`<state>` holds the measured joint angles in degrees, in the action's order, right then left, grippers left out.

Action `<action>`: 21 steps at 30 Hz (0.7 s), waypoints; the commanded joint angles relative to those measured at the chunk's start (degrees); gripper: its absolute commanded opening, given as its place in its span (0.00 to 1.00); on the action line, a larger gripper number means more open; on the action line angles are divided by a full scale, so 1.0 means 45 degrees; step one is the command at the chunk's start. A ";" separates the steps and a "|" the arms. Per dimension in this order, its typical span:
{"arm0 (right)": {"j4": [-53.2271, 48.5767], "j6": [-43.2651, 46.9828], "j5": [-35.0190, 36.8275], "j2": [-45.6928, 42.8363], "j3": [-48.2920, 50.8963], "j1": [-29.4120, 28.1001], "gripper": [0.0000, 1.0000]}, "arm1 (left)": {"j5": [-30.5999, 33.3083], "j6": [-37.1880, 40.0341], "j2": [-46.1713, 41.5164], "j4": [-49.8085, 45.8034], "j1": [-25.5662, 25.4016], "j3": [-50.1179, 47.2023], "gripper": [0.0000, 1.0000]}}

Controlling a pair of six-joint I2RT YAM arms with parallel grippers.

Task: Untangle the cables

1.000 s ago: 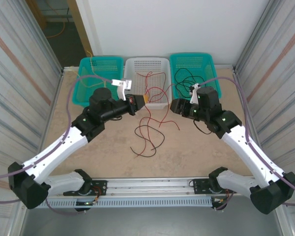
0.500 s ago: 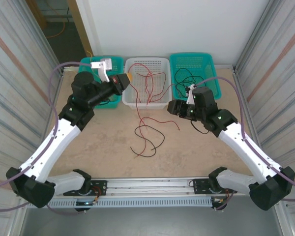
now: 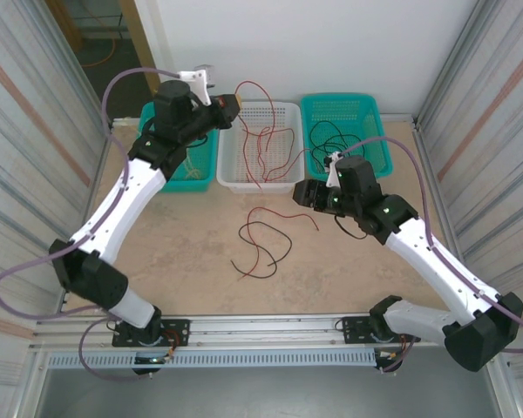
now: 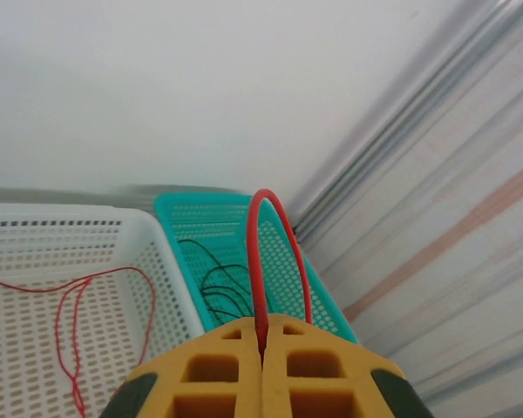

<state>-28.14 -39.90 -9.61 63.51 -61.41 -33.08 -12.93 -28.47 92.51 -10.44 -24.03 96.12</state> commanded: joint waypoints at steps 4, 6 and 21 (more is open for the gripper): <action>-0.0221 -0.0064 0.0577 -0.0213 0.0007 -0.0185 0.55 | 0.0387 0.0461 0.1498 -0.0409 0.0086 0.1463 0.00; -0.0250 -0.0108 0.0625 -0.0298 0.0082 -0.0187 0.55 | 0.0582 0.0520 0.1910 -0.0454 0.0104 0.1813 0.00; -0.0485 0.0024 0.0803 -0.0404 0.0167 -0.0216 0.55 | 0.0500 0.0824 0.4084 -0.0829 0.0749 0.3950 0.18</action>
<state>-29.71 -39.92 -7.09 62.52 -61.28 -33.50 -10.41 -26.13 109.65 -13.76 -21.45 111.87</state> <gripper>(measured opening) 0.552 0.132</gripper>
